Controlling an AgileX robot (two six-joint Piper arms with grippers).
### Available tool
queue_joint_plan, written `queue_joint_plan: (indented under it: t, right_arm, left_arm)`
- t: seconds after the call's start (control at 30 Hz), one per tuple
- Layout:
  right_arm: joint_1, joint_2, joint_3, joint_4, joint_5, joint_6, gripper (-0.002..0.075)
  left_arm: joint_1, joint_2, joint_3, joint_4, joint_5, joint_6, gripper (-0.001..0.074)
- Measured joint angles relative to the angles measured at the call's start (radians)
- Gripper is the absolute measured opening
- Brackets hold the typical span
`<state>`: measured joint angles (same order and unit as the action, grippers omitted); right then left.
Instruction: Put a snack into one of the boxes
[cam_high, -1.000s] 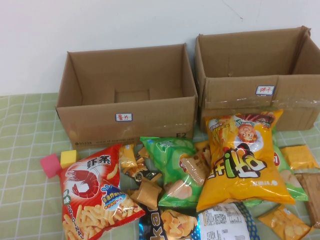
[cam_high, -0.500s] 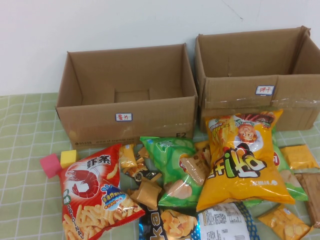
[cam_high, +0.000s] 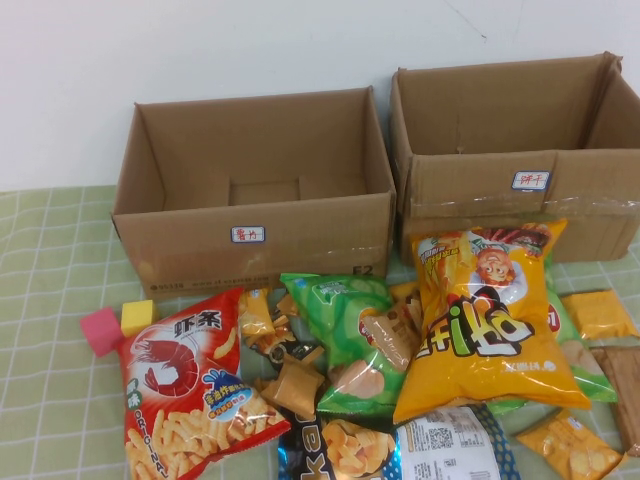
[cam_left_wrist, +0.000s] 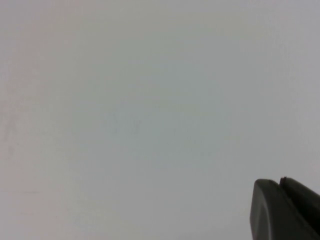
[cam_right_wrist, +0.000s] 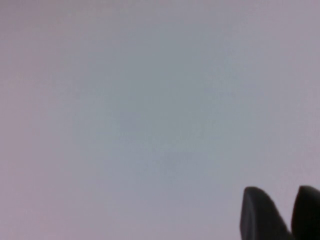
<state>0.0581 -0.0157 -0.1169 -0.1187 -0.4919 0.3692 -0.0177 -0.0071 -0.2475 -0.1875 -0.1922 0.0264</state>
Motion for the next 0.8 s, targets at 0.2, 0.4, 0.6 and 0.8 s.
queue_joint_plan:
  t: [0.2, 0.4, 0.6, 0.8]
  right_arm:
    - [0.000, 0.044, -0.192, 0.000, 0.423, 0.002, 0.0154]
    - [0.000, 0.067, -0.212, 0.018, 0.540, 0.022, 0.0154]
    - [0.000, 0.067, -0.212, 0.024, 0.563, 0.032, 0.0140]
    - [0.000, 0.067, -0.212, 0.026, 0.575, 0.049, 0.0015]
  left_arm:
    - [0.000, 0.116, -0.195, 0.032, 0.247, 0.044, -0.0001]
    - [0.000, 0.213, -0.210, 0.045, 0.375, 0.053, -0.0001]
    - [0.000, 0.256, -0.210, 0.045, 0.456, 0.054, -0.0001]
    - [0.000, 0.256, -0.206, 0.045, 0.460, 0.054, -0.0001]
